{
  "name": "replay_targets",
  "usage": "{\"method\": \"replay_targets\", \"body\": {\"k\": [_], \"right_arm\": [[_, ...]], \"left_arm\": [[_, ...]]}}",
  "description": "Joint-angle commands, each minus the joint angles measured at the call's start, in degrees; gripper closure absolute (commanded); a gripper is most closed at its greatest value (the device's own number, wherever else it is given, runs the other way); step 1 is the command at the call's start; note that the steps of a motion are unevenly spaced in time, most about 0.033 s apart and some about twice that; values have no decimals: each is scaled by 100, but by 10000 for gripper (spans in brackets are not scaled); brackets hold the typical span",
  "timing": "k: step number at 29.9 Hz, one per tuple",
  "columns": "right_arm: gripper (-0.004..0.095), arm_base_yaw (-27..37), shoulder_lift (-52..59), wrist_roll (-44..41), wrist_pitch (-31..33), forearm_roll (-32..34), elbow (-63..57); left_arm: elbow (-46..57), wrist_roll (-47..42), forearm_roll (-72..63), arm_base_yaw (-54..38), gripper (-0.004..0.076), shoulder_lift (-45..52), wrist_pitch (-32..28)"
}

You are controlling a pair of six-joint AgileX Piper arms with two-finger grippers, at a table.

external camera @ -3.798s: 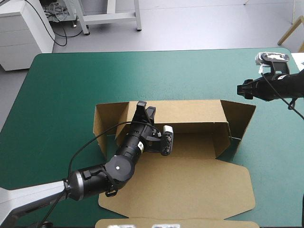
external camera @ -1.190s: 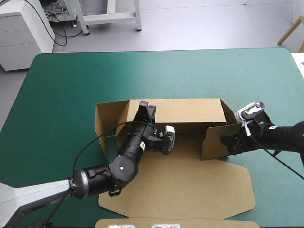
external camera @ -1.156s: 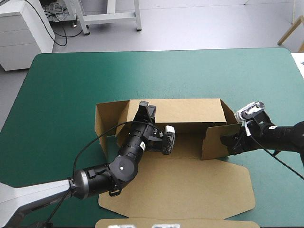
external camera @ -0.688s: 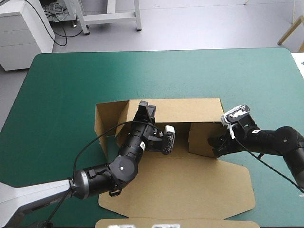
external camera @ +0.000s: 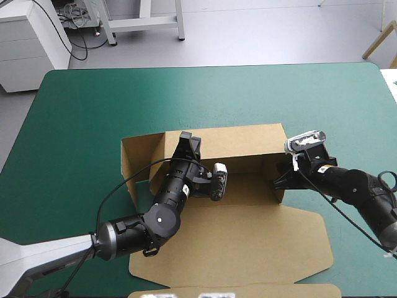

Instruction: Fold the box

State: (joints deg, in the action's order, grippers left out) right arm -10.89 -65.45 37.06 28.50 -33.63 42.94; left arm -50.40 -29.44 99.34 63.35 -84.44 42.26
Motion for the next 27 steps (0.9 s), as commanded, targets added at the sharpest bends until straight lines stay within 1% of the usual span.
{"method": "replay_targets", "body": {"k": [1, 8, 10, 20, 21, 23, 24, 27], "right_arm": [[907, -323, 110, -573, 96, 174, 154], [907, -784, 110, -1543, 45, 999, 154], [907, -841, 110, -1653, 47, 1155, 154], [907, -853, 110, -1691, 394, 1222, 154], [907, -853, 110, -1691, 396, 1222, 154], [907, -853, 110, -1691, 405, 1222, 154], [908, -853, 110, -1748, 418, 1222, 154], [907, -853, 110, -1802, 513, 1222, 154]], "left_arm": [[-101, -46, 358, 51, 734, 131, -173], [-101, -5, 358, 51, 734, 131, -173], [-101, -14, 381, 51, 734, 131, -173], [-101, -73, 464, 51, 724, 131, 252], [-101, -73, 464, 51, 710, 131, 265], [-101, -73, 464, 51, 650, 131, 241], [-101, -73, 464, 51, 603, 131, 212], [-101, -73, 464, 51, 430, 131, 198]]}}
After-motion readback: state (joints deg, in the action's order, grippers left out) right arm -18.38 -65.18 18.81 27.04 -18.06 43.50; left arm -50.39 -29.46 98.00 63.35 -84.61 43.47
